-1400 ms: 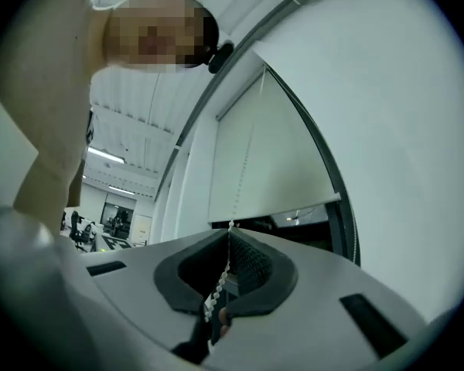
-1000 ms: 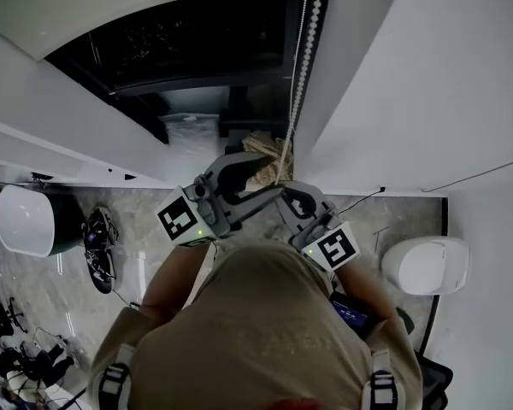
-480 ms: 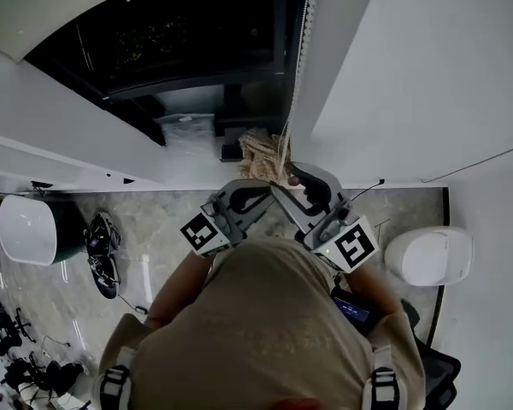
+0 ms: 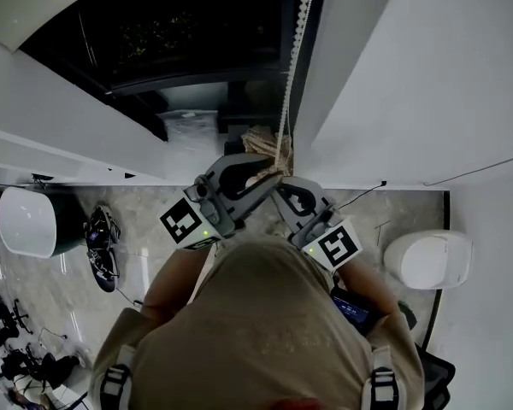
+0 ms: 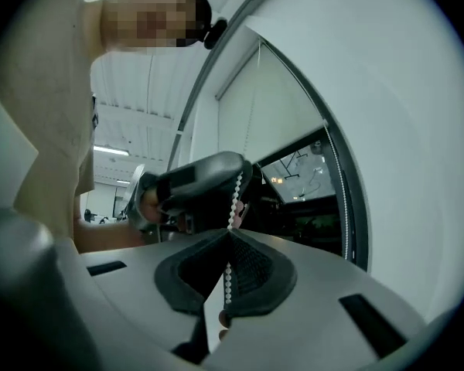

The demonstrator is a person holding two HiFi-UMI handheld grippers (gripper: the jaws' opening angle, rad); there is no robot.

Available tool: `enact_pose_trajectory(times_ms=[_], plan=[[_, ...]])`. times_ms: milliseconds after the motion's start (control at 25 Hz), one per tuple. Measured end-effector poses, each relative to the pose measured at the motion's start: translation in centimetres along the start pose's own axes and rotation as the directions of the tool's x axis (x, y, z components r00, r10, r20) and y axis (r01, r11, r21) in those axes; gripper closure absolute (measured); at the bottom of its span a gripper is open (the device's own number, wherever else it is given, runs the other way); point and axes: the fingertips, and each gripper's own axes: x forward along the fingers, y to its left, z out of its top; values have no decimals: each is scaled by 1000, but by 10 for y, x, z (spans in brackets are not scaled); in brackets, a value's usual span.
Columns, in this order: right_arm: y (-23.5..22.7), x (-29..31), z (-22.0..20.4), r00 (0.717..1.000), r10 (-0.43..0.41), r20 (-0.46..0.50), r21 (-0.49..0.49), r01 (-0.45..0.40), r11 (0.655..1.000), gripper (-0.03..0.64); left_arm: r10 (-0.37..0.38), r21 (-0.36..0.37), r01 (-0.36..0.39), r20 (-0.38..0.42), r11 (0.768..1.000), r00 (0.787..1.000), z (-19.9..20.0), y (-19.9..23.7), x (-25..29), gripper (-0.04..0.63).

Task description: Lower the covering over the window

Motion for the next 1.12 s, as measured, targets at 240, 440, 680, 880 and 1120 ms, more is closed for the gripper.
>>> enact_pose_trajectory(times_ms=[240,440,680,880,1120], plan=[[-7,-16,16,995,39,95,68,-46,997,566,54,-9,-54,-26,998,998,-12,8,-6,577],[-13,-11,37,993,39,108,19,-41,999,520,24,-63,-32,-124,997,992,-82,-9,-23,577],[-14,3,39,996,-13,84,-10,14,1000,606,8,-90,-17,-100,996,995,-84,-11,-30,575],[-8,-1,-17,1000,-1,-5,5,1,1000,607,13,-103,-9,40,995,999,-24,6,-30,477],[8,3,-15,998,70,-3,1,-70,998,607,-11,11,12,-76,1000,997,-3,10,19,574]])
